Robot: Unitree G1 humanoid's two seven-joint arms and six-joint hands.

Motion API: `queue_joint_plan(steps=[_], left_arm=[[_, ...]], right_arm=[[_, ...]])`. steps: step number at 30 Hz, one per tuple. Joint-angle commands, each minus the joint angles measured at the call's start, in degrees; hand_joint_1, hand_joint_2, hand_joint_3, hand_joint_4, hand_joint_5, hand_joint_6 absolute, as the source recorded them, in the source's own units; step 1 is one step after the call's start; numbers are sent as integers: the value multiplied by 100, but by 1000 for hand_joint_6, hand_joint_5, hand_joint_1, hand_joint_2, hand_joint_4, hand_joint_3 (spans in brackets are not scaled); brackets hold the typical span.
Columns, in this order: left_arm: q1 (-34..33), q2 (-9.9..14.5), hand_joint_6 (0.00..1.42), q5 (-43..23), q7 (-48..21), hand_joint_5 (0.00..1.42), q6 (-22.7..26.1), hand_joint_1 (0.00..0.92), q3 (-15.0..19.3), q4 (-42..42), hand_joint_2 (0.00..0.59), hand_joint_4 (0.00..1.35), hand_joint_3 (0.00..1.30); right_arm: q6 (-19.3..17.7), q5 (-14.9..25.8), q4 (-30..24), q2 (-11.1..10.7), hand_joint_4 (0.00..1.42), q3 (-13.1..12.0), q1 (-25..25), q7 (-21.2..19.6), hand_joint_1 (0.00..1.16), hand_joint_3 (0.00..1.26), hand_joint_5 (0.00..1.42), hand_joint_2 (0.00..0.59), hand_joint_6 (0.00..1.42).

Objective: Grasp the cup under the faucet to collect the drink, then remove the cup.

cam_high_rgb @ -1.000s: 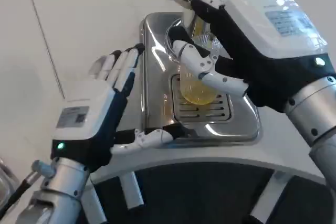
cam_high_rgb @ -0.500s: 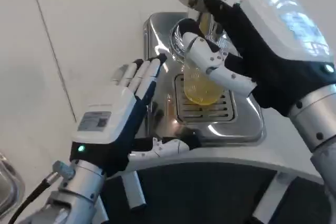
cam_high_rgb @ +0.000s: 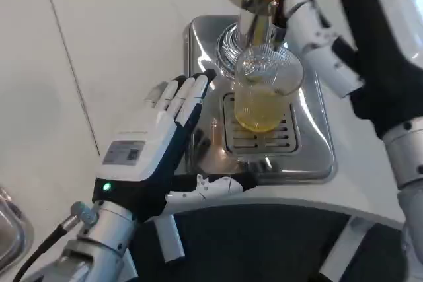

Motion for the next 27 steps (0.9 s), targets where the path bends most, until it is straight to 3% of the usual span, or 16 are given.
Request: queue_joint_plan(steps=[1,5,14,18,24,27], left_arm=[[-112,8,13,-70,-112,0,10,103,-55,102,56,0,0],[-212,0,6,-100,-108,0,-3,103,-52,203,55,0,0],[-447,-110,18,-476,-47,0,-27,111,77,554,52,0,0],[-594,-244,65,-972,43,47,-219,146,223,873,55,0,0],[-690,-263,77,-1120,129,67,-428,180,187,1079,54,0,0],[-711,-292,78,-1135,127,69,-465,182,148,1133,55,0,0]], right_arm=[[-120,168,-256,-63,0,-104,232,-197,31,0,0,548,0],[-274,317,-530,-206,0,-190,501,-214,34,0,0,546,0],[-788,792,-1566,-637,0,-681,2051,-145,84,1,0,545,0],[-1536,1128,-1626,-689,0,-1134,2947,-392,121,6,0,536,0],[-2215,1796,-1626,-796,0,-1973,3967,-444,162,4,0,531,1],[-2584,1949,-1626,-862,0,-2216,4352,-450,165,4,0,530,1]])
